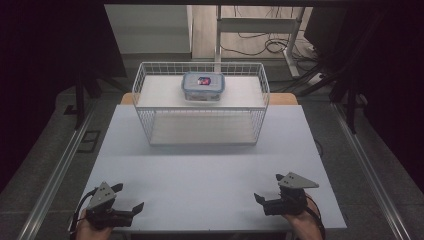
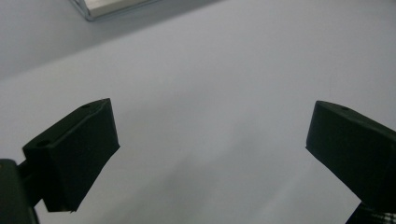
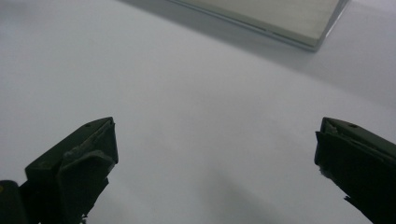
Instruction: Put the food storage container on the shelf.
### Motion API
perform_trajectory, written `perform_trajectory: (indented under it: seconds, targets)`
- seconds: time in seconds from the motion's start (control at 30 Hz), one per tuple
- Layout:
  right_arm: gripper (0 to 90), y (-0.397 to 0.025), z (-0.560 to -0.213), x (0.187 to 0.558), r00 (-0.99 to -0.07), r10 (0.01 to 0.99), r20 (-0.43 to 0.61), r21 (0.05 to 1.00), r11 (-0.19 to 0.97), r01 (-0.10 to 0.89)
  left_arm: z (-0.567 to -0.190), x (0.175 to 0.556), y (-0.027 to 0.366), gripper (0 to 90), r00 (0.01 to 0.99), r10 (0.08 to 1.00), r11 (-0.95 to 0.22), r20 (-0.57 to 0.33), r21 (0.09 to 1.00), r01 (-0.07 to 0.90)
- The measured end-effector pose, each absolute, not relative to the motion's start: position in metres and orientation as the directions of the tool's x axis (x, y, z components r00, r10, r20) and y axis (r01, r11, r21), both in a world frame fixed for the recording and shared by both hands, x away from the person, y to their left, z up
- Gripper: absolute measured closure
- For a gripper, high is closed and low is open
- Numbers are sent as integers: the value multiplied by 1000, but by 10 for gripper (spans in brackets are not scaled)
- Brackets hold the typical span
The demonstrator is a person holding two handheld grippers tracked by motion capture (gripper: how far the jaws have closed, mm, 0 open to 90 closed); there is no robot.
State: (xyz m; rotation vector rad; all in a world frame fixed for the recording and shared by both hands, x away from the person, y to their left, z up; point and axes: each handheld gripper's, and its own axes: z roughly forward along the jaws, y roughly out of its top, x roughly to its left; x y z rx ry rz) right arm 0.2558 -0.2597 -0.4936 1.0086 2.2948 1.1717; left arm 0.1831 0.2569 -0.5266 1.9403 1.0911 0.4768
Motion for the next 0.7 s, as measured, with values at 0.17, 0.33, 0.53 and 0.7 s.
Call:
perform_trajectory:
  seconds: [0.17,0.33,0.53,0.7]
  targets:
    - [0,-266,-498,254,-664,748,5,798,397,453,-531,183,259,9,545,835,-277,-74,799,534]
    - [0,-270,-503,253,-663,749,23,778,403,482,-538,187,257,2,549,831,-297,-87,766,570]
    - [0,-270,-509,255,-671,740,44,742,426,517,-544,190,255,0,552,829,-324,-93,724,609]
    - [0,-269,-513,256,-675,736,48,714,447,539,-544,191,253,1,557,825,-333,-90,720,609]
